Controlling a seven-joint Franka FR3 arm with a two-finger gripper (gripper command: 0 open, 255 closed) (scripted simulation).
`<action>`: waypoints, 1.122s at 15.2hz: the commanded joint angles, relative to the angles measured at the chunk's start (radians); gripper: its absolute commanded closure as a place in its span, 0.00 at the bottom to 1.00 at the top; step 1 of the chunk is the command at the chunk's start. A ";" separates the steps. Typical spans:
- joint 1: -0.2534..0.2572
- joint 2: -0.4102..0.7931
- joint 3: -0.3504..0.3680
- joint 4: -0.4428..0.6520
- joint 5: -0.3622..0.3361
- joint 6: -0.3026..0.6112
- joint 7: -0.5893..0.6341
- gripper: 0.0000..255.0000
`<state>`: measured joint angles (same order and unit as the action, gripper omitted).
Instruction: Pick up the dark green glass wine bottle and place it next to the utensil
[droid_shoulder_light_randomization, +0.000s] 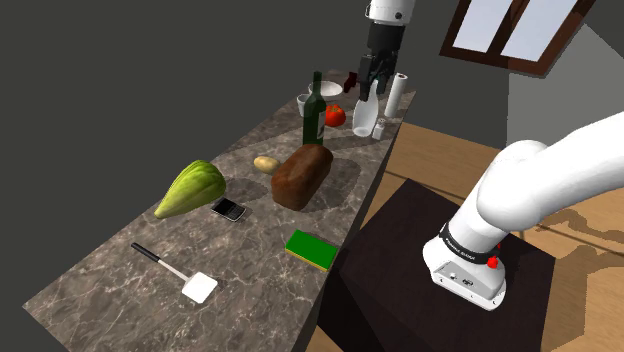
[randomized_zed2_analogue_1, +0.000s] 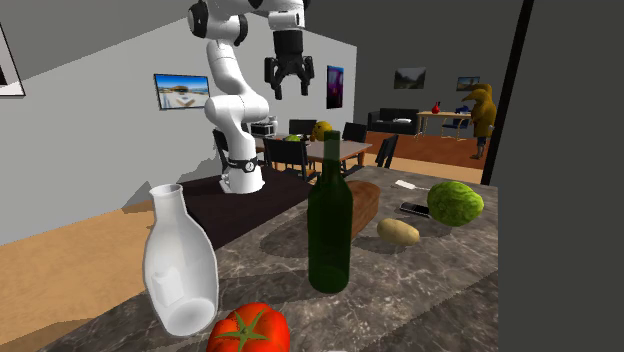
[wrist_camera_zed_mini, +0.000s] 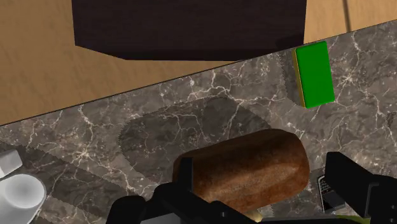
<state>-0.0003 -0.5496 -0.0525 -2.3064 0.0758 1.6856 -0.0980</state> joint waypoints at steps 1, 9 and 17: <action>-0.004 0.075 -0.006 0.048 -0.005 0.038 -0.005 0.00; -0.025 0.350 -0.041 0.249 -0.018 0.152 -0.032 0.00; -0.051 0.631 -0.071 0.529 -0.006 0.193 -0.058 0.00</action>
<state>-0.0448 0.0362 -0.1175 -1.8219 0.0664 1.8715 -0.1473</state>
